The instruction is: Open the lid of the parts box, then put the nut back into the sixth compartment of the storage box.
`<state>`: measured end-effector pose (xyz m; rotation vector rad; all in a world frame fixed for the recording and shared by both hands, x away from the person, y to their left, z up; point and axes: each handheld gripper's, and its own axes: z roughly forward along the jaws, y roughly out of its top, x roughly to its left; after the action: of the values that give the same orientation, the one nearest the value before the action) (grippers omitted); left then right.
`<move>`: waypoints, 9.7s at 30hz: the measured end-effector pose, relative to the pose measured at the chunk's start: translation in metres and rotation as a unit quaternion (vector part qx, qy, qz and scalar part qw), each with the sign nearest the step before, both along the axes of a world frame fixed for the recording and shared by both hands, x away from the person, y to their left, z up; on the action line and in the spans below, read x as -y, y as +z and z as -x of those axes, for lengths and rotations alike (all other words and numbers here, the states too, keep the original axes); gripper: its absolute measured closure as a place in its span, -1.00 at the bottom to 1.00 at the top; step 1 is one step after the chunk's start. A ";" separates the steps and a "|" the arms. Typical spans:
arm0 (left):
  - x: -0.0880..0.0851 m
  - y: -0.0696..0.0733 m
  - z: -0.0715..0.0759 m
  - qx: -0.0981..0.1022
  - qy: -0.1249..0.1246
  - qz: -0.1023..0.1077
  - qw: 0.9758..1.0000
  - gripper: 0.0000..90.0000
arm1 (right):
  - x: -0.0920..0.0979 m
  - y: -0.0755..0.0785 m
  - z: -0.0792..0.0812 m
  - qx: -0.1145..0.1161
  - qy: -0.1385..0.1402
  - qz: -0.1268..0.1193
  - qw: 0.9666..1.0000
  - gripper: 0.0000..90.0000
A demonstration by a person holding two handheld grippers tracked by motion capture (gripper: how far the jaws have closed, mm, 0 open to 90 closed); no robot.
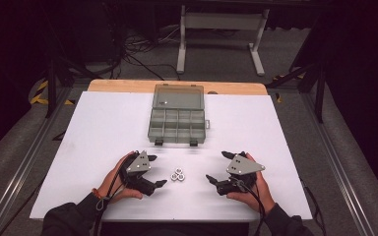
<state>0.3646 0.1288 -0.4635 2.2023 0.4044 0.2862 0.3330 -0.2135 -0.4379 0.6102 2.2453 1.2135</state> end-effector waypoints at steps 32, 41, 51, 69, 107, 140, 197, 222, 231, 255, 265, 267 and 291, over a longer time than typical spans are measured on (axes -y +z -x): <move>0.038 -0.001 -0.007 -0.033 -0.024 -0.056 0.998 -0.15 | 0.001 0.000 0.003 0.000 0.000 0.007 1.000 -0.78; 0.039 0.000 -0.008 -0.058 -0.033 -0.050 0.997 0.08 | 0.000 -0.001 0.003 -0.003 -0.001 0.012 1.000 -0.77; 0.038 0.002 -0.008 -0.057 -0.054 -0.052 0.996 0.55 | -0.002 -0.003 0.004 -0.008 0.003 0.021 1.000 -0.77; 0.024 0.006 -0.009 -0.037 -0.039 -0.034 0.998 0.55 | 0.000 0.000 0.005 -0.001 0.003 0.020 1.000 -0.77; 0.009 0.044 -0.030 0.019 0.000 0.018 1.000 0.55 | 0.005 0.006 0.005 0.017 -0.012 -0.003 1.000 -0.75; 0.025 0.051 -0.112 0.003 0.070 0.015 0.997 0.55 | 0.008 0.005 0.004 0.015 -0.017 -0.006 1.000 -0.75; 0.036 0.046 -0.049 0.016 0.010 0.007 1.000 -0.14 | 0.006 0.005 0.005 0.011 -0.011 -0.002 1.000 -0.75; 0.044 0.009 -0.032 -0.040 -0.025 -0.025 0.999 -0.41 | 0.006 0.005 0.005 0.009 -0.012 0.000 1.000 -0.75; 0.051 0.007 -0.033 -0.044 -0.026 -0.030 0.998 -0.38 | 0.006 0.004 0.005 0.008 -0.010 0.002 1.000 -0.75; 0.057 0.002 -0.037 -0.061 -0.043 -0.044 0.996 0.42 | 0.006 0.004 0.005 0.007 -0.009 0.005 1.000 -0.75; 0.054 0.003 -0.038 -0.056 -0.044 -0.041 0.997 0.54 | 0.006 0.004 0.005 0.008 -0.008 0.004 1.000 -0.75; 0.052 0.005 -0.037 -0.050 -0.042 -0.040 0.997 0.54 | 0.006 0.005 0.005 0.009 -0.008 0.004 1.000 -0.75; 0.025 0.035 -0.061 -0.015 0.014 0.002 1.000 0.54 | 0.005 0.005 0.005 0.008 -0.010 -0.001 1.000 -0.75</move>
<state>0.4255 0.1037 -0.4285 2.2010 0.4512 0.2677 0.3278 -0.2189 -0.4333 0.6215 2.2199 1.2063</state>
